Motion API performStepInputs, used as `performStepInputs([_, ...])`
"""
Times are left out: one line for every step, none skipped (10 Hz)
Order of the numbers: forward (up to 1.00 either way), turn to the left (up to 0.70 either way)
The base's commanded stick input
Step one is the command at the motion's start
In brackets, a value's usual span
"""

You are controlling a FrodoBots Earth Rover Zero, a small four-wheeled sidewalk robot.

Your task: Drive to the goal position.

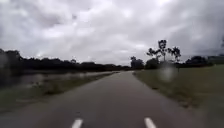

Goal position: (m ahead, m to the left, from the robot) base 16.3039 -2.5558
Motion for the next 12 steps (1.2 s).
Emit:
performStepInputs([0.84,0.03])
performStepInputs([0.84,0.03])
performStepInputs([0.84,0.03])
performStepInputs([0.84,0.03])
performStepInputs([0.84,0.03])
performStepInputs([0.84,0.03])
performStepInputs([0.84,0.03])
performStepInputs([0.84,0.03])
performStepInputs([0.84,0.03])
performStepInputs([0.84,0.03])
performStepInputs([0.84,0.03])
performStepInputs([0.84,0.03])
